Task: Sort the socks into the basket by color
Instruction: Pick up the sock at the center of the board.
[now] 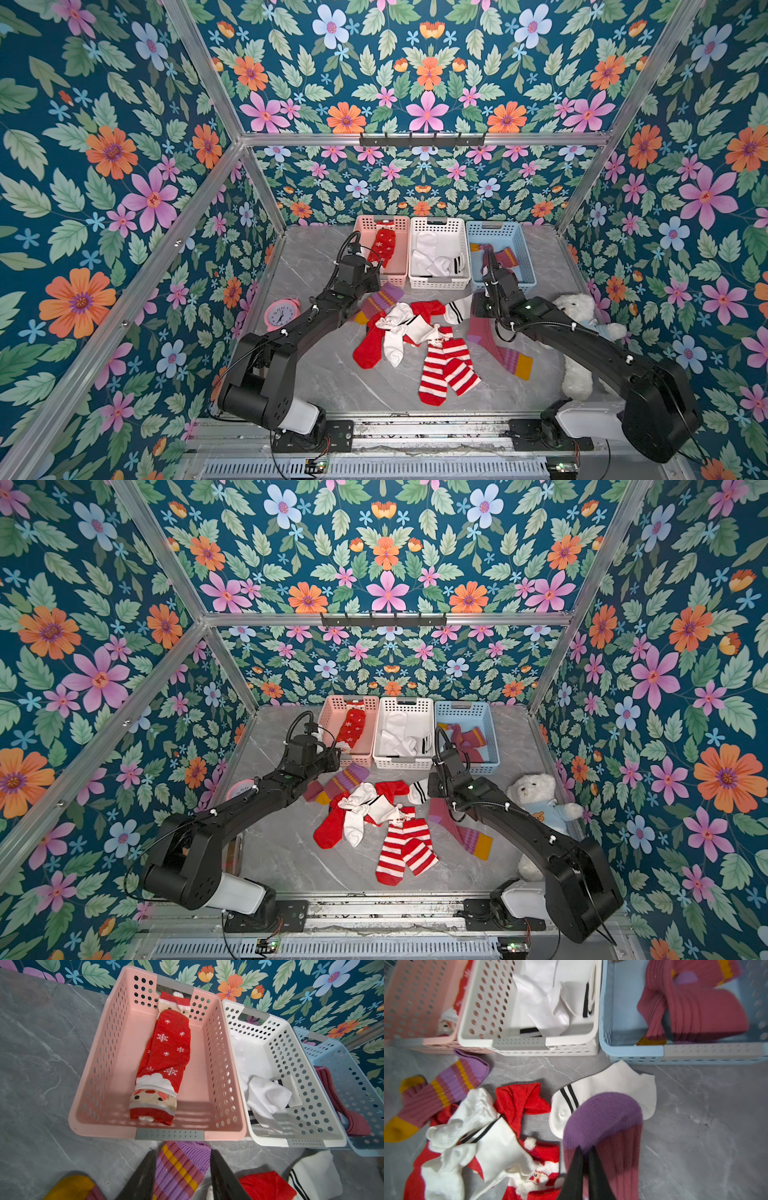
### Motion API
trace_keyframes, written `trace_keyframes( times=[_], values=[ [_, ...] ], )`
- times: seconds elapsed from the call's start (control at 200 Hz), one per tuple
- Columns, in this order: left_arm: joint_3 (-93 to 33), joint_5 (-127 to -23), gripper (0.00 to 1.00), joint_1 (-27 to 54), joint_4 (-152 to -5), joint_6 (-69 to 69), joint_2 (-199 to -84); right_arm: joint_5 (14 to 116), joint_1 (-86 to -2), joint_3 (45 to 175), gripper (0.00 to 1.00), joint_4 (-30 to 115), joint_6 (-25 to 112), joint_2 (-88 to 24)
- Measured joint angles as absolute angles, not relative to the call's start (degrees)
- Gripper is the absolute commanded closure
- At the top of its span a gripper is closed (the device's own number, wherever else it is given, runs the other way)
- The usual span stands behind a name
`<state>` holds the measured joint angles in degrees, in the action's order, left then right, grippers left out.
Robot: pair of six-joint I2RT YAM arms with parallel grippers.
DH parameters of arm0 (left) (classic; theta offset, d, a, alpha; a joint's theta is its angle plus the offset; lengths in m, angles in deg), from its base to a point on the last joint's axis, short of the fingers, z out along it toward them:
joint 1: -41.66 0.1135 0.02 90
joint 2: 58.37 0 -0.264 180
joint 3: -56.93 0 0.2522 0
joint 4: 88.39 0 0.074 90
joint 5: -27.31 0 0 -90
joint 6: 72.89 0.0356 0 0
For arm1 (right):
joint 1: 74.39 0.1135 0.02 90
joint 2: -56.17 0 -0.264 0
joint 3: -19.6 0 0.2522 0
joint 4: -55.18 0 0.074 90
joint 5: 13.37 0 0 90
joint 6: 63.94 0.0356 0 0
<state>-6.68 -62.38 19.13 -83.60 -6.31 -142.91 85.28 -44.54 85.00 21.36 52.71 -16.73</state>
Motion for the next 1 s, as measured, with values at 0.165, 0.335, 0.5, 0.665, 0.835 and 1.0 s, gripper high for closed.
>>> trace_keyframes(
  times=[0.165, 0.335, 0.5, 0.665, 0.835, 1.0],
  values=[
    [-6.6, -62.4, 0.54, 19.1, -83.6, -6.4, -142.9, 86.2, -44.6, 89.5, 0.9, 18.2, 51.1, -12.4],
    [-6.4, -62.4, 0.54, 19.1, -83.6, -6.5, -142.8, 86.2, -45.2, 95.9, 0.9, 14.6, 49.1, -9.8],
    [-6.0, -62.5, 0.55, 19.2, -83.6, -6.5, -142.2, 86.5, -45.9, 103.2, 0.9, 12.5, 46.2, -9.6],
    [-5.3, -62.6, 0.54, 19.2, -83.6, -6.5, -141.3, 87.1, -48.4, 110.0, 0.9, 11.5, 42.7, -11.5],
    [-4.5, -62.5, 0.54, 19.2, -83.6, -6.5, -140.4, 85.7, -53.0, 116.6, 0.9, 11.6, 39.4, -15.2],
    [-3.9, -62.5, 0.54, 19.2, -83.6, -6.5, -139.4, 84.2, -55.9, 124.4, 0.9, 11.2, 36.4, -21.0]
  ],
)
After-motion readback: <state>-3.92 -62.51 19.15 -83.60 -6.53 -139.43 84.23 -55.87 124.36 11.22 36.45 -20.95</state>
